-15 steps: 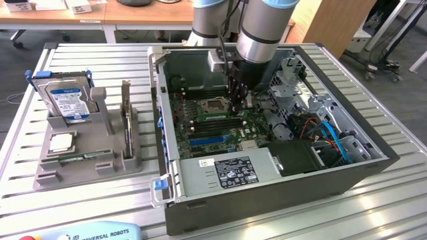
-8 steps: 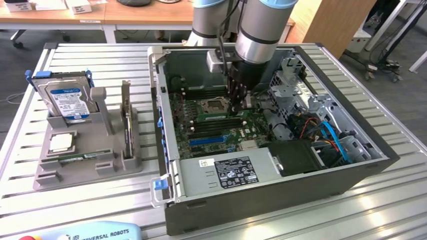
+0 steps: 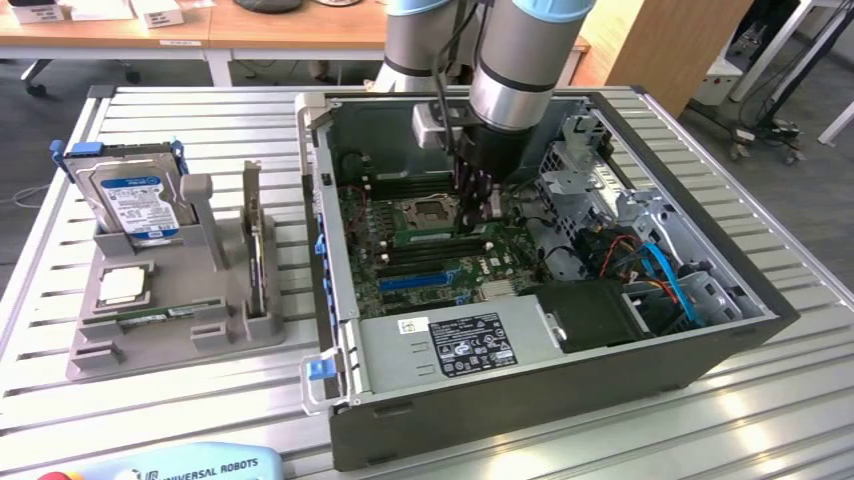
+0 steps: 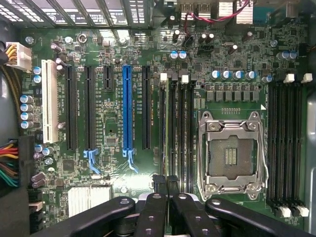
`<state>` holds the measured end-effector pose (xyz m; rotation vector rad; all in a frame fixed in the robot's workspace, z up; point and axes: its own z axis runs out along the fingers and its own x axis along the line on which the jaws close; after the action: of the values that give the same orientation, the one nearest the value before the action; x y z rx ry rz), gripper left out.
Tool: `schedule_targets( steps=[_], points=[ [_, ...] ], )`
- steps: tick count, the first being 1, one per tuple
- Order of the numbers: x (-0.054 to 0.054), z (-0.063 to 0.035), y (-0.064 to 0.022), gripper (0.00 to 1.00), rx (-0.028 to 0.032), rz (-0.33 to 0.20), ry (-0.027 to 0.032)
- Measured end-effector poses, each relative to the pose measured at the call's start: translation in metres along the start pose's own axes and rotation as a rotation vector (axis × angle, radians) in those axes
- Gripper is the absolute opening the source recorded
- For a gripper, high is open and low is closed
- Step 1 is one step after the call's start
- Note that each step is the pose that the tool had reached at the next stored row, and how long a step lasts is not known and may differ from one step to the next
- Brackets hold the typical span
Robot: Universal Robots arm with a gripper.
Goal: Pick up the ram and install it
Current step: 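Insert the ram into the slot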
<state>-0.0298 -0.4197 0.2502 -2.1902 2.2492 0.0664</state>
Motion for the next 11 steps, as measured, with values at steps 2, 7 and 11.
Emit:
schedule_targets(
  steps=[2,7,11],
  points=[
    [0.0,0.0013,0.0,0.12,0.0,0.0,0.0001],
    [0.0001,0.0025,-0.0001,0.12,-0.0001,0.0,0.0004],
    [0.0001,0.0042,-0.0001,0.12,0.0,0.0,0.0]
  ],
)
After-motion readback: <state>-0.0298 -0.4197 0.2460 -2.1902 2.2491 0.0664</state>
